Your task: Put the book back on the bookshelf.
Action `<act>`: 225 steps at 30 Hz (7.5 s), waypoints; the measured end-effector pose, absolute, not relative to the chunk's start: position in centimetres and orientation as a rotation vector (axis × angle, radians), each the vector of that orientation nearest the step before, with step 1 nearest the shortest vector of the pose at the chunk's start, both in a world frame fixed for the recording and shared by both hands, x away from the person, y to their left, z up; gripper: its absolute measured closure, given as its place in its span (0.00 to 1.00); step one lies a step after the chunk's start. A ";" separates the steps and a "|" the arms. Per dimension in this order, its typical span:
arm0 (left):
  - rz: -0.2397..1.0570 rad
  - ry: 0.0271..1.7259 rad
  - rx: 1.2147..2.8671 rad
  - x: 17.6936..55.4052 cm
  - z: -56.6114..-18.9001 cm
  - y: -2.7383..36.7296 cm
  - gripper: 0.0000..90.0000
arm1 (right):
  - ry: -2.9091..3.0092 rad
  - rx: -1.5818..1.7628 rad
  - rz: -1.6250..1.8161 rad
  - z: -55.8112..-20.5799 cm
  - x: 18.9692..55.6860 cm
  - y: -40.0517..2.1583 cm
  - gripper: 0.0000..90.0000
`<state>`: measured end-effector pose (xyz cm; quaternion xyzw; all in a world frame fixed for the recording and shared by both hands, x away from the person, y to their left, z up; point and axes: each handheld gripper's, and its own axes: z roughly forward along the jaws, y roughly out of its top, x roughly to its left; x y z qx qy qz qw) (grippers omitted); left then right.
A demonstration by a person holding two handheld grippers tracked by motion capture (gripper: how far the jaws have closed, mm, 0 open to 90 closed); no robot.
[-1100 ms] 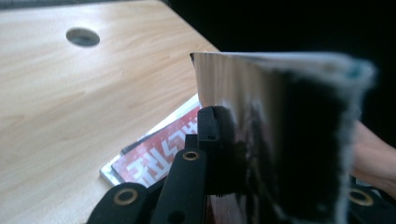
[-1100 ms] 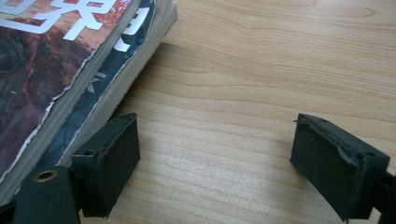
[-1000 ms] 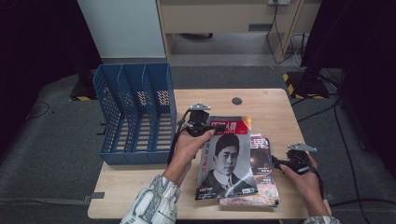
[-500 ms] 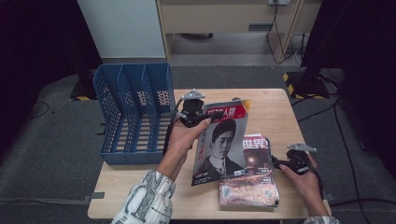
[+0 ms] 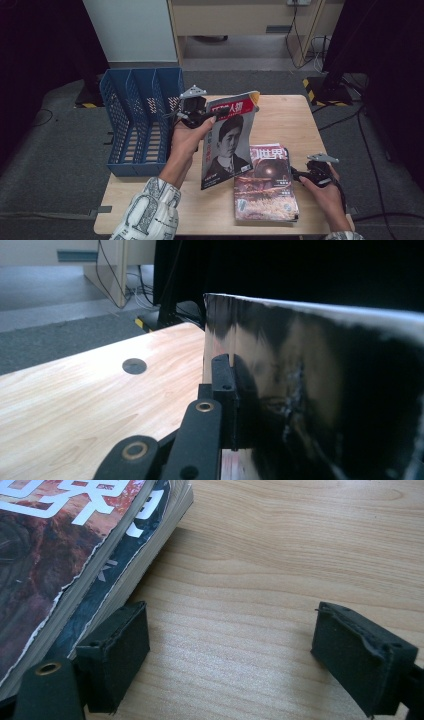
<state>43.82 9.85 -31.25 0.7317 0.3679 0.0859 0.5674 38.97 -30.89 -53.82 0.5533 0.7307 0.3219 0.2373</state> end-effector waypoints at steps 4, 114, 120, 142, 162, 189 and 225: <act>0.233 0.869 1.698 43.7 -30.6 10.7 0.96 | 2.002 1.520 0.881 -53.8 39.0 -30.9 0.17; 0.589 1.170 1.367 38.6 -26.4 34.1 0.96 | 1.992 1.528 0.873 -53.8 38.8 -30.8 0.17; 0.589 1.161 1.368 37.9 -26.2 34.8 0.96 | 1.992 1.528 0.873 -53.8 38.8 -30.8 0.17; 0.644 1.215 1.340 36.7 -25.3 38.8 0.96 | 1.991 1.529 0.872 -53.8 38.8 -30.8 0.17; 0.676 1.252 1.321 35.7 -24.9 41.8 0.96 | 1.991 1.528 0.872 -53.8 38.8 -30.8 0.17; 0.768 1.246 1.300 40.0 -26.5 43.0 0.95 | 1.984 1.530 0.870 -53.8 38.8 -30.8 0.17; 0.802 1.206 1.289 42.9 -30.2 40.9 0.95 | 1.978 1.535 0.866 -53.8 38.7 -30.7 0.17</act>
